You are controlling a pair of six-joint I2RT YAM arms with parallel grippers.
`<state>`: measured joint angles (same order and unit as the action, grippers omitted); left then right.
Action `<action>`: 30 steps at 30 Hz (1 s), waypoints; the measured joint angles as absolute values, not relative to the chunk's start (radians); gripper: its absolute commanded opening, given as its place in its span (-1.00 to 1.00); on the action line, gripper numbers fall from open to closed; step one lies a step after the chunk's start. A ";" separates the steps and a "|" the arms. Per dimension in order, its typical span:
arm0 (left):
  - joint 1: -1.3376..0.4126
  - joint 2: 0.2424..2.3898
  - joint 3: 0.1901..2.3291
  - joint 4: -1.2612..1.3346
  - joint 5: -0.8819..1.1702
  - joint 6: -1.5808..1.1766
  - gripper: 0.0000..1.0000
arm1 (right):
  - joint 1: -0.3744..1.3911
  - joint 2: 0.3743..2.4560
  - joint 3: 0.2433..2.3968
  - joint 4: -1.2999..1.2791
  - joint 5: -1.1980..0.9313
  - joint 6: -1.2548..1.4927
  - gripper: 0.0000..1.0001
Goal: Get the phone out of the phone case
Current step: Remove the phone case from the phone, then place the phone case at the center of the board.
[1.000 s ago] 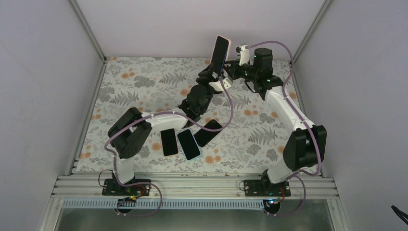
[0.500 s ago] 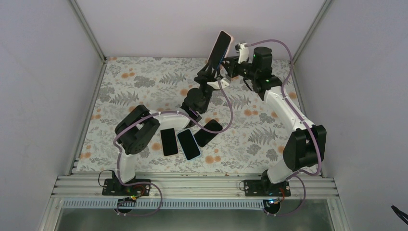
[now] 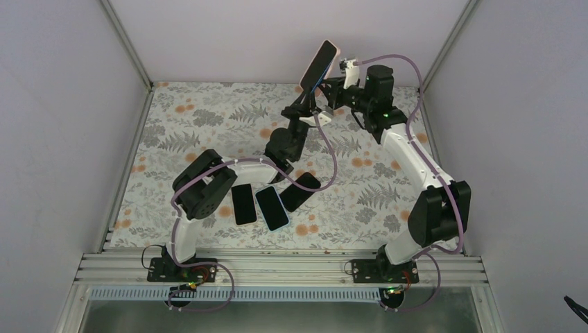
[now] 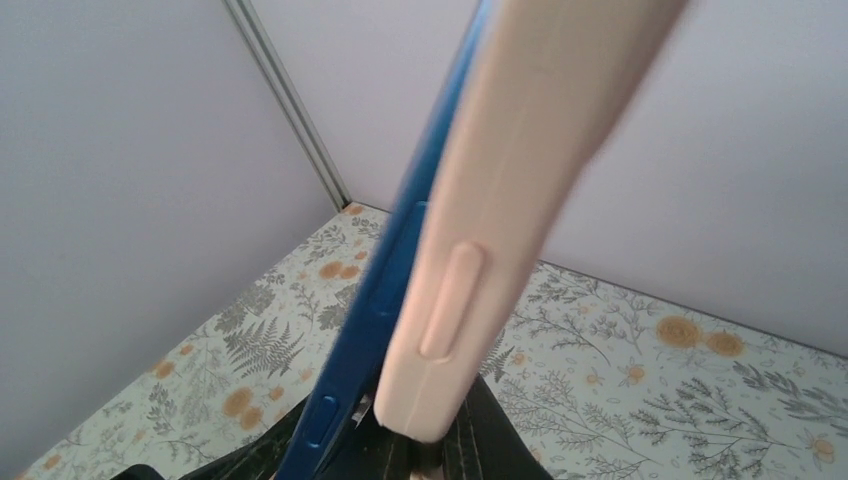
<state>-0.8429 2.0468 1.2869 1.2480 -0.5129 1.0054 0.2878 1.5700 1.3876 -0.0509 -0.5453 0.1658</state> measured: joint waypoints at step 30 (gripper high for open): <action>-0.648 1.352 0.883 0.585 -0.581 0.923 -0.95 | 0.115 1.522 1.288 -0.446 -0.240 -0.167 -0.93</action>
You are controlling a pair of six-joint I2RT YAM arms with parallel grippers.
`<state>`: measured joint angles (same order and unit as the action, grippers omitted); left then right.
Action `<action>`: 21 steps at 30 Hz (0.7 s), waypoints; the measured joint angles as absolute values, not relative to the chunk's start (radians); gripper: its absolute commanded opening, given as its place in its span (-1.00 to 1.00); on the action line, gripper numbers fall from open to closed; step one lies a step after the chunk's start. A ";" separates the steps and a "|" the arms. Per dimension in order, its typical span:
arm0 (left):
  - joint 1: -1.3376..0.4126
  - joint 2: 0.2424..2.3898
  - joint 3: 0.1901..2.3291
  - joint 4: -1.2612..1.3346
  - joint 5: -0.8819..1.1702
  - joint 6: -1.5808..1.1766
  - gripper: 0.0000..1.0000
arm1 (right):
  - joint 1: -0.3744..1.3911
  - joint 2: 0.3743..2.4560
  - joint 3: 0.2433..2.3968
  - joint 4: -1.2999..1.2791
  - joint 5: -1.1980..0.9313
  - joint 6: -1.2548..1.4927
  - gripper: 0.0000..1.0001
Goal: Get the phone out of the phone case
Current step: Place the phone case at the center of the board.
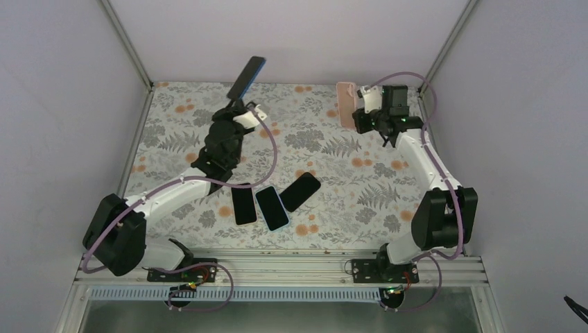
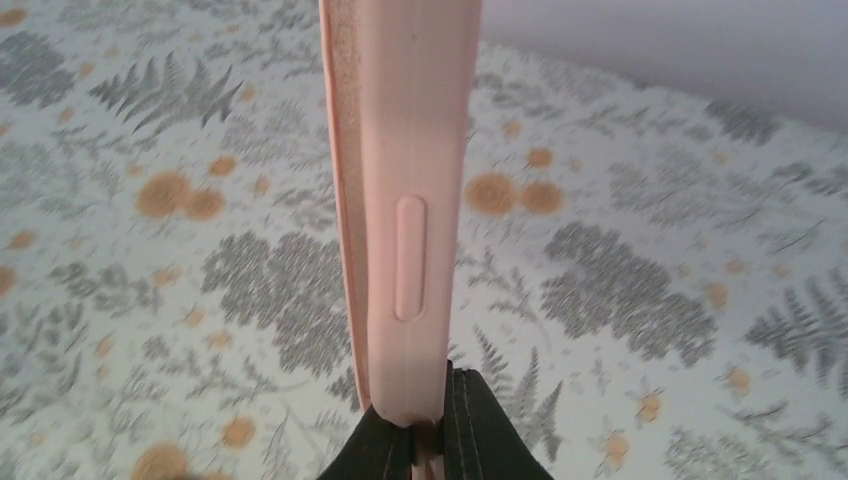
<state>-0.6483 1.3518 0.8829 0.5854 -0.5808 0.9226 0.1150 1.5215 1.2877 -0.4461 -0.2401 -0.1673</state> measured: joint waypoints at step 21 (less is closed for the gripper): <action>-0.316 1.380 0.416 0.601 -0.570 1.172 -0.95 | -0.004 1.815 1.229 -0.783 -0.569 -0.305 -0.92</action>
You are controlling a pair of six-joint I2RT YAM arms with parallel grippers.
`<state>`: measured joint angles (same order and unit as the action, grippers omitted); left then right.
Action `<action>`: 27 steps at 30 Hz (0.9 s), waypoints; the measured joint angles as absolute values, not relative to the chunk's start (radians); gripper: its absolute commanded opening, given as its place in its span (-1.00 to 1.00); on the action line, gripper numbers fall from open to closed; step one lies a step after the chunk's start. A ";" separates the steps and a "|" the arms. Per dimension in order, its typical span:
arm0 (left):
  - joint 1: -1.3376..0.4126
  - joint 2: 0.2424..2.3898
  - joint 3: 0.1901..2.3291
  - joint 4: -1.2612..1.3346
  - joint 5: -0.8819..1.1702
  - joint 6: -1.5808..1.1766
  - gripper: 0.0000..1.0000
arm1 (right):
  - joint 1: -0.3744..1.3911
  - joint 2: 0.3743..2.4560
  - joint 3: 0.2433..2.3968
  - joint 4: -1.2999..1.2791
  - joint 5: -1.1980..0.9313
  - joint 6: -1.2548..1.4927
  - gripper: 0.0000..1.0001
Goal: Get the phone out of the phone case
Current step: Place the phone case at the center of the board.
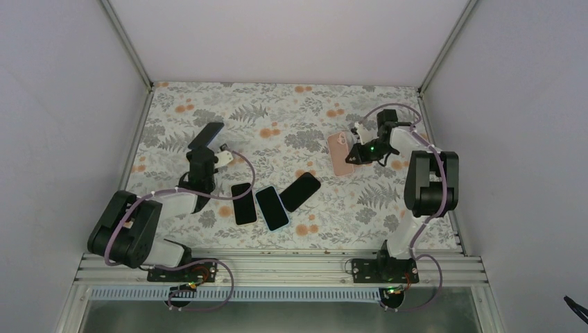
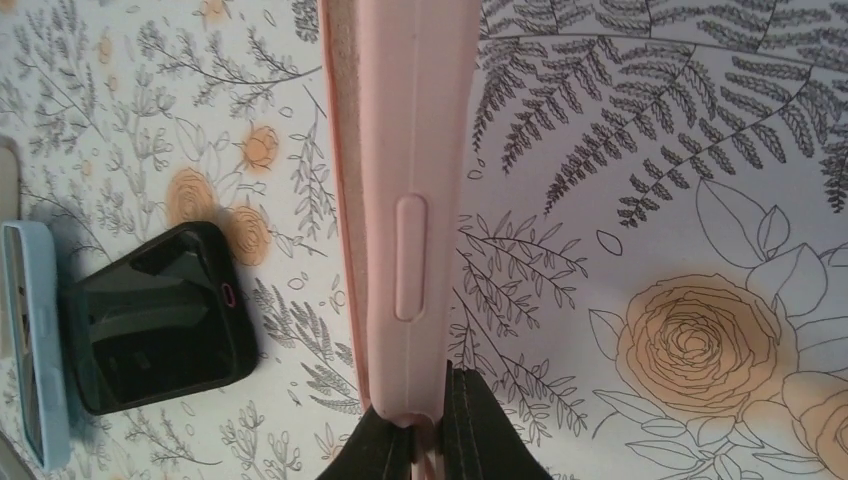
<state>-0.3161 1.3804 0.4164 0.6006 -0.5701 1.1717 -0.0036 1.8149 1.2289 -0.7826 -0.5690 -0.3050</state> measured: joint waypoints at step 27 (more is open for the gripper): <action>-0.384 1.240 0.473 0.010 -0.252 1.108 0.68 | -0.086 1.813 1.214 -0.743 -0.376 -0.348 0.22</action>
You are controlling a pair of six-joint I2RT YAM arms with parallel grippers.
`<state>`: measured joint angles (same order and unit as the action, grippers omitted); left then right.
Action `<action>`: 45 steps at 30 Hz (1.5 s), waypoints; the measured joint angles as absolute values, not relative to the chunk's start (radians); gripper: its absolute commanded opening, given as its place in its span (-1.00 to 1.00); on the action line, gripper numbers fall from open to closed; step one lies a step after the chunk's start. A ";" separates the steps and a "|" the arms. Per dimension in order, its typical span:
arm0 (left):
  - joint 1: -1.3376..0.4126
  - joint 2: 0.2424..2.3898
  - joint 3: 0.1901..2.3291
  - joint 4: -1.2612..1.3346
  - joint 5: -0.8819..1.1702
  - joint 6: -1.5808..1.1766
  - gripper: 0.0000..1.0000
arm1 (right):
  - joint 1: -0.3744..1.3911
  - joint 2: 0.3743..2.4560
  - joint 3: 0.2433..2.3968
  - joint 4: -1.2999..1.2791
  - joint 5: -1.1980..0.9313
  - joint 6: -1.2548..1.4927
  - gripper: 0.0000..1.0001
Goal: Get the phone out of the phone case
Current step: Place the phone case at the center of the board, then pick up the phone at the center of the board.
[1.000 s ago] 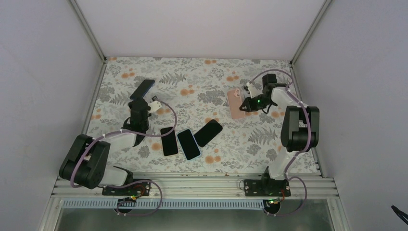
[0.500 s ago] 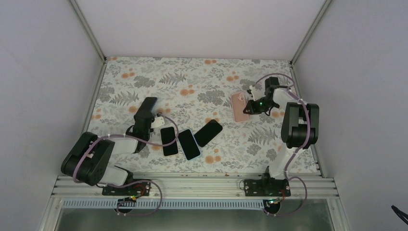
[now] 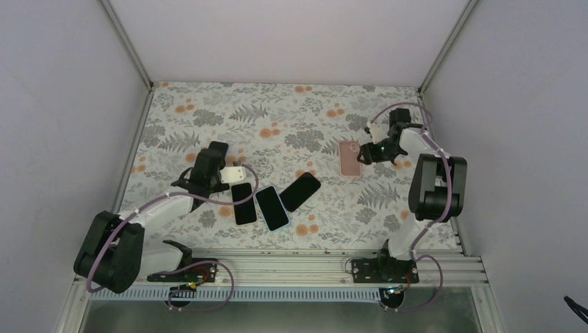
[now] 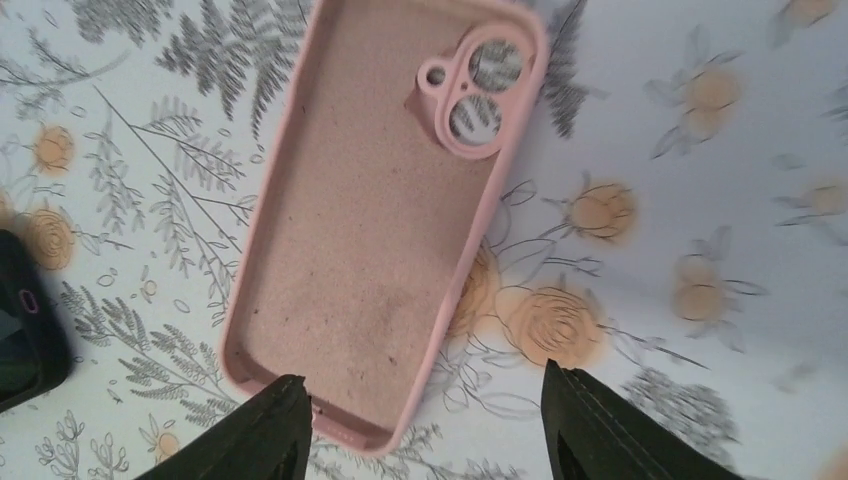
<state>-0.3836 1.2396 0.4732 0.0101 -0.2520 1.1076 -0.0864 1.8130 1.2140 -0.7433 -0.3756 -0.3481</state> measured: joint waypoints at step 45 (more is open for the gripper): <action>-0.638 1.914 1.254 -0.533 0.220 0.848 -0.95 | 0.453 1.819 1.066 -0.675 -0.375 -0.402 -0.93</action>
<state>-0.6380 1.9141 1.2537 -0.5327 0.2195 0.8482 0.4526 1.8194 1.0657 -0.6746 -0.3752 -0.4019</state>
